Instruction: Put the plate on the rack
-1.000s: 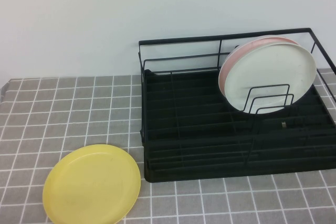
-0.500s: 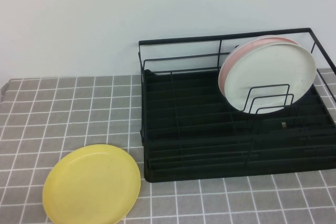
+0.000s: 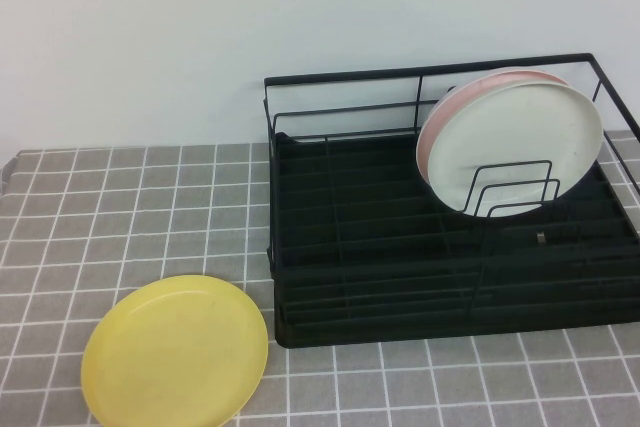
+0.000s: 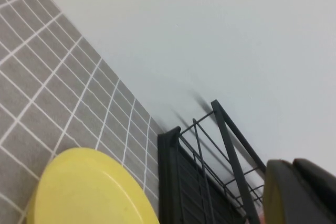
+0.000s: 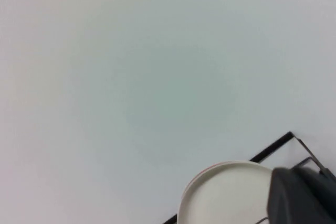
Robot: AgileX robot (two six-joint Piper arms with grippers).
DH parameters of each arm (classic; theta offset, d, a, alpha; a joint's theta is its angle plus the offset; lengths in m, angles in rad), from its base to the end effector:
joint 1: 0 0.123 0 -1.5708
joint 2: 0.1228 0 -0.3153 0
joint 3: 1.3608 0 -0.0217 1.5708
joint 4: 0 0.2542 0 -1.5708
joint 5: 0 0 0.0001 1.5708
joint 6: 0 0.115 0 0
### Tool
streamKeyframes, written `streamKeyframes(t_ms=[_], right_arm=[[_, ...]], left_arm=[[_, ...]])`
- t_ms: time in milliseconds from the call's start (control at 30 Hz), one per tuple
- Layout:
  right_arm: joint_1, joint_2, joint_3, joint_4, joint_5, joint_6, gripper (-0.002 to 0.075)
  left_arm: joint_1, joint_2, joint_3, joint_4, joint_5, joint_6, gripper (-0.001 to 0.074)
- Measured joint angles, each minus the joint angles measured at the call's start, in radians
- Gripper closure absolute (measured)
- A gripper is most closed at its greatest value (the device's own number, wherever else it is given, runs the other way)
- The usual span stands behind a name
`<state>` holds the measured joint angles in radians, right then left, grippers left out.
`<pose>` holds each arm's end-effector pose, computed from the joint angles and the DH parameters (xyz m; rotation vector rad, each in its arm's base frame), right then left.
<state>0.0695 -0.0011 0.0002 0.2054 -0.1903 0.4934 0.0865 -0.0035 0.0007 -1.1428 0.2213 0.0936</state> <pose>0.0492 -0.0010 0.2363 0.4390 1.2476 0.6277 0.0526 -0.0186 0.2046 -0.7357 1.4741 -0.8967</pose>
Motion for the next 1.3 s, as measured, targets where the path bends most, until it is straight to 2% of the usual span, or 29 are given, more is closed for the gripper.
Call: streamKeyframes(t_ms=[333,433,533,667,767,967,1133,1300], right_arm=[[0.000,0.001,-0.006,-0.009,-0.083,-0.007,0.0727],[0.000,0.002,-0.088,-0.099,0.025,-0.047,0.0727],[0.000,0.002,-0.199,-0.236,0.069,-0.102,0.0727],[0.000,0.046,-0.324,-0.313,0.137,-0.138,0.0727],[0.000,0.112,-0.410,-0.397,0.200,-0.139,0.0727],[0.013,0.286,-0.585,-0.567,0.320,-0.180,0.0727],[0.071,0.437,-0.707,-0.573,0.498,-0.251,0.0727],[0.159,0.586,-0.815,-0.523,0.769,-0.296,0.0727]], left_arm=[[0.000,0.000,0.000,-0.066,-0.006,0.002,0.0737],[0.000,0.000,-0.003,-0.109,0.049,0.057,0.0737],[0.000,0.001,-0.059,-0.157,0.093,0.217,0.0737],[0.000,0.001,-0.152,-0.218,0.111,0.460,0.0737],[0.000,0.001,-0.223,-0.220,0.128,0.555,0.0737],[0.002,0.001,-0.322,-0.182,0.126,0.614,0.0737],[0.002,0.003,-0.371,-0.084,0.135,0.620,0.0737],[0.002,0.110,-0.429,0.081,0.186,0.602,0.0737]])
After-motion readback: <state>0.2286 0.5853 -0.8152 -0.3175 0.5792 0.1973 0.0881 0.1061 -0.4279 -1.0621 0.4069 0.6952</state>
